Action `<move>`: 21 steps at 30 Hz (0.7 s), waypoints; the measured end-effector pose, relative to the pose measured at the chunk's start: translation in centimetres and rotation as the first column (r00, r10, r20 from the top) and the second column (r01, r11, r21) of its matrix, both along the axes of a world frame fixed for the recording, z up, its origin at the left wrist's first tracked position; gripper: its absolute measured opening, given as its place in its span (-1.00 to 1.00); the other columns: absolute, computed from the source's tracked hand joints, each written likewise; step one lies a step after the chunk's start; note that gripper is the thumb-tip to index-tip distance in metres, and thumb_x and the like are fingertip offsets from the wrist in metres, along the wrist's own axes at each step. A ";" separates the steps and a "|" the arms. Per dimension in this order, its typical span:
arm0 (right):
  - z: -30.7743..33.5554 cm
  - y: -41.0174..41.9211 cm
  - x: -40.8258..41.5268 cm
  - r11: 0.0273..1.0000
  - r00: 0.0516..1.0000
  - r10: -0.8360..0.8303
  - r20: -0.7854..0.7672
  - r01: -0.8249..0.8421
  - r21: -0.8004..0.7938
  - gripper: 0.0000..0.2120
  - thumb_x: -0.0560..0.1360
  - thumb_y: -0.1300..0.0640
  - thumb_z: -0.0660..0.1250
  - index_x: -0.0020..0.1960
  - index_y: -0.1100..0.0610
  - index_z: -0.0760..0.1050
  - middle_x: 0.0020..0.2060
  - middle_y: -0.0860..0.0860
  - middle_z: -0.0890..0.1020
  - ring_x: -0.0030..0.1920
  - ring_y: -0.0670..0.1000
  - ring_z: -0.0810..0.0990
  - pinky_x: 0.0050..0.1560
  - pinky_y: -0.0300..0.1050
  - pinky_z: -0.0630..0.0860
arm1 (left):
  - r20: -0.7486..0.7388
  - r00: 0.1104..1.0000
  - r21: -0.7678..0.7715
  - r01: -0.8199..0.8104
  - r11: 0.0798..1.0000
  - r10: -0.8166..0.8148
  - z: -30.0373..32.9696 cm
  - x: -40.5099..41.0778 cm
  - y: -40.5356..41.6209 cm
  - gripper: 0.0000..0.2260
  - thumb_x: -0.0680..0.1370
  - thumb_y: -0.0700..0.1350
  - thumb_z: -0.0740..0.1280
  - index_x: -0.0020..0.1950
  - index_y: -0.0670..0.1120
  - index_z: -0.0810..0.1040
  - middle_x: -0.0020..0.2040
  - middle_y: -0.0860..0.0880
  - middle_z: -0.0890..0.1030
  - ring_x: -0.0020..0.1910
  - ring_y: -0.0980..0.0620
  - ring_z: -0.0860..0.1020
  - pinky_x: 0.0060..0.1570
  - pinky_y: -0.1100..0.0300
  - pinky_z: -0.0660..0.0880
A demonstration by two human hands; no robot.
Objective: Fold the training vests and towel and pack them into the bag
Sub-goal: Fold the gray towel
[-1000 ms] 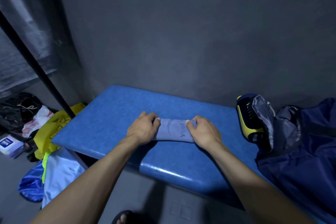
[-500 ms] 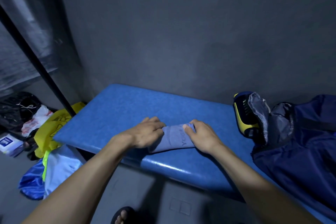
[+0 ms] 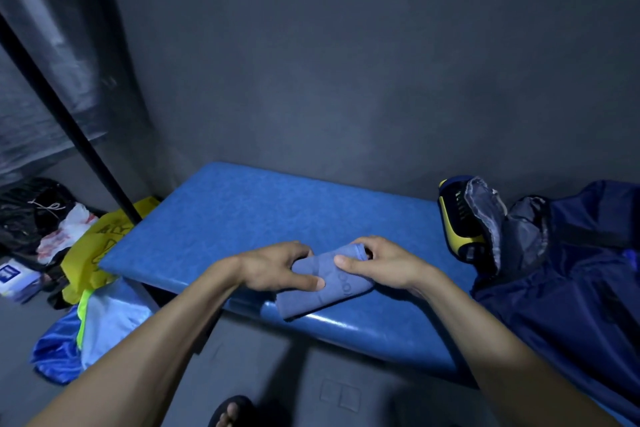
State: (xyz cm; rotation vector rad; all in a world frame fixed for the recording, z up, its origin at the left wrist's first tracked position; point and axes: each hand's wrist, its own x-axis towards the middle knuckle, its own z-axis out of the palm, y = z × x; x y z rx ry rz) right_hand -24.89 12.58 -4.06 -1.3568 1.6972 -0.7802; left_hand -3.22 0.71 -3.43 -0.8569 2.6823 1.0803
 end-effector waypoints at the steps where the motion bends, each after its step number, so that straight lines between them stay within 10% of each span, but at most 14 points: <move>1: 0.3 0.1 -0.1 1.000 1.000 -0.006 0.021 0.005 0.021 -0.56 0.49 -0.10 0.52 0.10 0.26 0.58 -0.19 -0.05 0.60 -0.19 -0.13 0.53 -0.15 -0.23 0.46 | -0.031 0.999 -0.019 0.016 1.000 -0.016 0.0 0.2 0.1 -0.69 0.50 0.24 0.44 0.06 0.06 0.52 0.05 0.00 0.56 -0.03 0.12 0.54 -0.03 0.21 0.48; 9: 0.7 1.1 -0.4 0.999 0.939 0.012 0.342 -0.025 0.034 -0.34 0.29 0.05 0.62 0.33 0.08 0.48 0.00 -0.02 0.68 -0.01 -0.12 0.67 0.05 -0.20 0.57 | -0.304 0.952 0.174 0.078 0.982 -0.022 0.2 0.7 0.9 -0.72 0.51 0.03 0.51 0.09 -0.04 0.51 -0.09 0.08 0.56 -0.10 0.14 0.50 -0.06 0.05 0.49; 21: 3.8 7.5 -2.9 0.950 0.980 -0.200 0.023 0.199 -0.240 -0.73 0.54 -0.07 0.47 -0.08 0.15 0.61 -0.27 -0.09 0.61 -0.24 -0.12 0.54 -0.15 -0.12 0.46 | -0.418 0.908 0.163 0.113 0.980 -0.035 3.7 -4.5 3.8 -0.80 0.62 0.08 0.37 0.09 -0.02 0.67 -0.05 0.05 0.70 -0.09 0.18 0.60 -0.02 0.20 0.53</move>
